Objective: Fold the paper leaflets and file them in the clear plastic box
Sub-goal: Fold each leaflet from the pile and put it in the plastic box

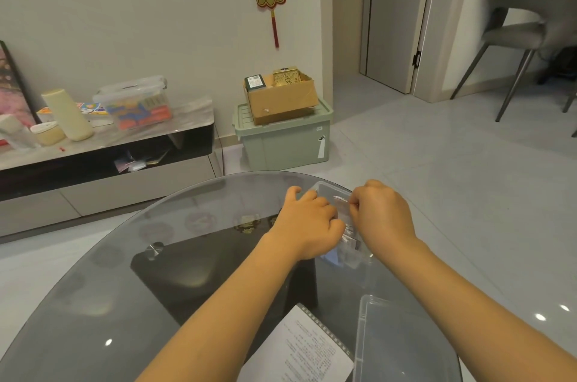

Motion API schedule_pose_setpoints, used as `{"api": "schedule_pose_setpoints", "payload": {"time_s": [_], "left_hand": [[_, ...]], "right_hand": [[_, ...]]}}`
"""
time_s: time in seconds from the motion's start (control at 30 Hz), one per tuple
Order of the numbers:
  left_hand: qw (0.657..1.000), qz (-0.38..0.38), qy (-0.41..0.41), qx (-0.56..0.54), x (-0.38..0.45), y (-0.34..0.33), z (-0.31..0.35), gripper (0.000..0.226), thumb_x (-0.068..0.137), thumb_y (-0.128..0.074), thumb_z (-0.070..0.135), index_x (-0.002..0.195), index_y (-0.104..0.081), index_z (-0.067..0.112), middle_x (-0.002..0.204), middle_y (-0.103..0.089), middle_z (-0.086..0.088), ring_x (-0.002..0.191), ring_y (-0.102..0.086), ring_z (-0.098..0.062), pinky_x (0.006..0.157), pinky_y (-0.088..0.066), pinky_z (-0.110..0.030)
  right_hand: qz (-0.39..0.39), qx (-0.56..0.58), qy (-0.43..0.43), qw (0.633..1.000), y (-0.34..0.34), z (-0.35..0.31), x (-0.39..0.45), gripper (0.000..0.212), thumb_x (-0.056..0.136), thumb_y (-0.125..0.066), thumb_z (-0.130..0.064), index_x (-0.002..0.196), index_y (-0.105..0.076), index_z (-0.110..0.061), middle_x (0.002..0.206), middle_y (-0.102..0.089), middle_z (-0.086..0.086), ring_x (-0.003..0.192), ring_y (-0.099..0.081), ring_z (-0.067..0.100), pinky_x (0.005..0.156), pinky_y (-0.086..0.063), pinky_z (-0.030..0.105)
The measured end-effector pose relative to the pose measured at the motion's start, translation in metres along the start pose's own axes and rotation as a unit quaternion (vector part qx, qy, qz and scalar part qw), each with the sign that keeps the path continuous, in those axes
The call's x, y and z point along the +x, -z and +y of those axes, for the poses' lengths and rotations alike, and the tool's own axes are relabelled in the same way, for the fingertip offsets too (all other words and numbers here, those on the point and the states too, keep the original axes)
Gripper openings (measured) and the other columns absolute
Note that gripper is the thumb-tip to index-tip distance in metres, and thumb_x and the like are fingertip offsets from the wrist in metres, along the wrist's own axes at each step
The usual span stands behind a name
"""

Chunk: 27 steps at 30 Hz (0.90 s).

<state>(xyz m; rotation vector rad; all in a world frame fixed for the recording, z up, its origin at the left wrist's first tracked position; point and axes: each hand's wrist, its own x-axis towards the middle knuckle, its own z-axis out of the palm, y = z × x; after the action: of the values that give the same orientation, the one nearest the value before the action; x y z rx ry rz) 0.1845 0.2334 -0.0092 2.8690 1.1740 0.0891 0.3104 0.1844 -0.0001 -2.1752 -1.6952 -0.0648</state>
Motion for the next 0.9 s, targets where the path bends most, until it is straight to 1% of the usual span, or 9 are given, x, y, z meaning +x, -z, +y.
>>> {"api": "schedule_pose_setpoints", "payload": {"time_s": [0.1, 0.2, 0.33, 0.4, 0.47, 0.5, 0.6, 0.73, 0.9], "left_hand": [[1.000, 0.012, 0.002, -0.014, 0.001, -0.003, -0.002, 0.065, 0.082, -0.007, 0.039, 0.094, -0.066, 0.014, 0.094, -0.065, -0.001, 0.097, -0.049, -0.013, 0.112, -0.004, -0.043], [0.999, 0.030, -0.012, -0.004, 0.002, -0.007, -0.004, 0.078, 0.074, 0.003, 0.045, 0.092, -0.067, 0.015, 0.094, -0.067, 0.001, 0.098, -0.049, -0.011, 0.111, 0.000, -0.041], [1.000, 0.025, -0.011, -0.010, 0.001, -0.006, -0.005, 0.065, 0.082, -0.009, 0.038, 0.093, -0.068, 0.014, 0.097, -0.068, 0.002, 0.108, -0.049, -0.012, 0.114, 0.002, -0.043], [1.000, 0.023, -0.007, -0.017, 0.000, -0.004, -0.003, 0.062, 0.082, -0.012, 0.038, 0.104, -0.066, 0.016, 0.105, -0.067, 0.001, 0.113, -0.048, -0.013, 0.116, 0.001, -0.045], [1.000, 0.021, 0.001, -0.020, -0.001, -0.002, -0.002, 0.064, 0.082, -0.013, 0.039, 0.122, -0.058, 0.018, 0.116, -0.064, -0.002, 0.119, -0.047, -0.015, 0.116, 0.002, -0.045], [1.000, 0.017, 0.004, -0.020, -0.001, -0.001, -0.001, 0.065, 0.081, -0.013, 0.039, 0.125, -0.056, 0.017, 0.118, -0.063, -0.003, 0.119, -0.046, -0.016, 0.115, 0.003, -0.045], [1.000, 0.000, 0.001, -0.001, 0.001, -0.001, -0.001, 0.068, 0.080, -0.010, 0.040, 0.119, -0.060, 0.017, 0.120, -0.062, -0.002, 0.116, -0.045, -0.015, 0.114, 0.004, -0.044], [0.999, -0.023, -0.007, 0.034, 0.004, 0.000, -0.001, 0.072, 0.081, -0.005, 0.040, 0.121, -0.062, 0.018, 0.127, -0.058, -0.001, 0.121, -0.042, -0.015, 0.114, 0.004, -0.047], [0.999, -0.029, -0.001, 0.038, 0.004, 0.000, 0.000, 0.072, 0.081, -0.005, 0.041, 0.111, -0.066, 0.017, 0.116, -0.059, -0.001, 0.113, -0.045, -0.014, 0.114, -0.001, -0.048]], "right_hand": [[-0.021, -0.020, 0.004, 1.000, 0.001, -0.002, 0.000, 0.017, 0.089, -0.048, 0.000, 0.087, -0.061, -0.009, 0.081, -0.045, 0.003, 0.066, -0.042, 0.019, 0.044, -0.017, 0.018], [-0.028, -0.032, 0.016, 0.999, 0.001, -0.003, 0.000, 0.017, 0.088, -0.048, 0.002, 0.078, -0.053, -0.011, 0.068, -0.031, -0.001, 0.057, -0.035, 0.015, 0.044, -0.015, 0.019], [0.031, -0.005, 0.018, 0.999, 0.000, 0.001, 0.000, 0.018, 0.089, -0.047, -0.003, 0.089, -0.065, -0.007, 0.087, -0.053, 0.006, 0.067, -0.045, 0.023, 0.055, -0.030, 0.026], [0.044, 0.005, 0.016, 0.999, 0.001, 0.004, -0.001, 0.019, 0.089, -0.047, -0.005, 0.089, -0.065, -0.005, 0.090, -0.056, 0.008, 0.069, -0.050, 0.027, 0.057, -0.032, 0.028], [0.048, 0.012, 0.014, 0.999, 0.001, 0.006, -0.003, 0.020, 0.089, -0.046, -0.007, 0.089, -0.066, -0.004, 0.091, -0.057, 0.010, 0.073, -0.055, 0.030, 0.058, -0.033, 0.028], [0.050, 0.015, 0.014, 0.999, 0.001, 0.007, -0.004, 0.020, 0.089, -0.047, -0.007, 0.088, -0.066, -0.003, 0.092, -0.057, 0.010, 0.074, -0.056, 0.031, 0.058, -0.032, 0.028], [0.049, 0.016, 0.011, 0.999, 0.000, 0.007, -0.005, 0.019, 0.089, -0.047, -0.007, 0.088, -0.065, -0.003, 0.093, -0.058, 0.011, 0.076, -0.057, 0.031, 0.059, -0.033, 0.029], [0.031, -0.007, 0.008, 0.999, 0.000, 0.008, -0.004, 0.021, 0.091, -0.044, -0.009, 0.094, -0.065, -0.008, 0.097, -0.057, 0.007, 0.082, -0.058, 0.026, 0.061, -0.035, 0.026], [0.034, -0.011, 0.007, 0.999, -0.001, 0.008, -0.003, 0.022, 0.089, -0.046, -0.006, 0.094, -0.067, -0.007, 0.095, -0.058, 0.007, 0.080, -0.058, 0.027, 0.059, -0.035, 0.027]]}}
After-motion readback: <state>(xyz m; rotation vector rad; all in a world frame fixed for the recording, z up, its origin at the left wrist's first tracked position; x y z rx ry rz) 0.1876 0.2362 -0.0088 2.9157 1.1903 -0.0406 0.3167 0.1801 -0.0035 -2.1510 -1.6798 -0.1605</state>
